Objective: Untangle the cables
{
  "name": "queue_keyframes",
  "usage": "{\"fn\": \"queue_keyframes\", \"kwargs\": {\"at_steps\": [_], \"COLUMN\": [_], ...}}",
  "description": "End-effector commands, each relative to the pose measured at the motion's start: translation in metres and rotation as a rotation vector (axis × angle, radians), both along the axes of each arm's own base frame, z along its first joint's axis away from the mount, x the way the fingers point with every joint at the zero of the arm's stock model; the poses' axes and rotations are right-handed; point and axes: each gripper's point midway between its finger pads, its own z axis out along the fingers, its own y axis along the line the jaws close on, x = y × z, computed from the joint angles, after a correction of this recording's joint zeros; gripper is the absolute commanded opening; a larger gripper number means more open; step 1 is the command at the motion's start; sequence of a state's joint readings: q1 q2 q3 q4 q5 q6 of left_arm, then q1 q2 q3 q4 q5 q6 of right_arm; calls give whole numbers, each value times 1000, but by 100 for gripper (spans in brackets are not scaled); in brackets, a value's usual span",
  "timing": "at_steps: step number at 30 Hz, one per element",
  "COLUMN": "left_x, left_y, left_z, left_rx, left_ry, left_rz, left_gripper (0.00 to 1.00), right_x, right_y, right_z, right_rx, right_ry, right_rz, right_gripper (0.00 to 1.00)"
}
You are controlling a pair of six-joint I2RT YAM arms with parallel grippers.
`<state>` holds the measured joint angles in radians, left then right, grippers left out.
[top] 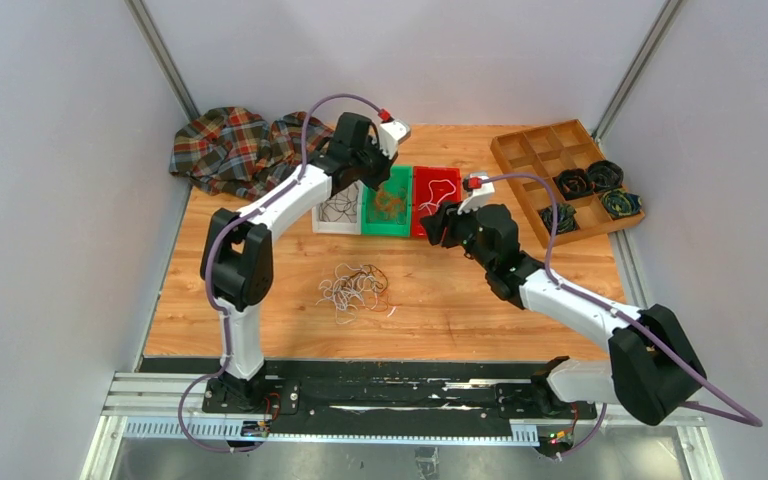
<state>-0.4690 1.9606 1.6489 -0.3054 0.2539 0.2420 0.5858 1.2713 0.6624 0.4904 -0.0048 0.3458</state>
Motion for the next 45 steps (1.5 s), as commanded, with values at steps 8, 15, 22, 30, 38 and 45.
{"fn": "queue_keyframes", "kwargs": {"at_steps": [8,15,22,30,38,45], "left_x": [29,27,-9,-61,-122,-150], "left_y": [-13,-17,-7,42,126,158], "left_z": [-48,-34,38,96,115,114], "left_rx": [94,97,82,92,105,86], "left_ry": [-41,-7,-39,14,-9,9], "left_rz": [-13,-42,-118,-84,64,124], "left_gripper": [0,27,82,98,98,98], "right_x": [-12,-21,-33,-71,-103,-94], "right_y": [-17,-11,-4,45,91,103], "right_z": [9,13,16,-11,-87,-124], "right_rx": [23,33,13,-61,-160,-245], "right_ry": [10,20,38,123,324,449], "right_rz": [-34,22,81,275,418,417], "right_gripper": [47,53,59,61,62,57]}}
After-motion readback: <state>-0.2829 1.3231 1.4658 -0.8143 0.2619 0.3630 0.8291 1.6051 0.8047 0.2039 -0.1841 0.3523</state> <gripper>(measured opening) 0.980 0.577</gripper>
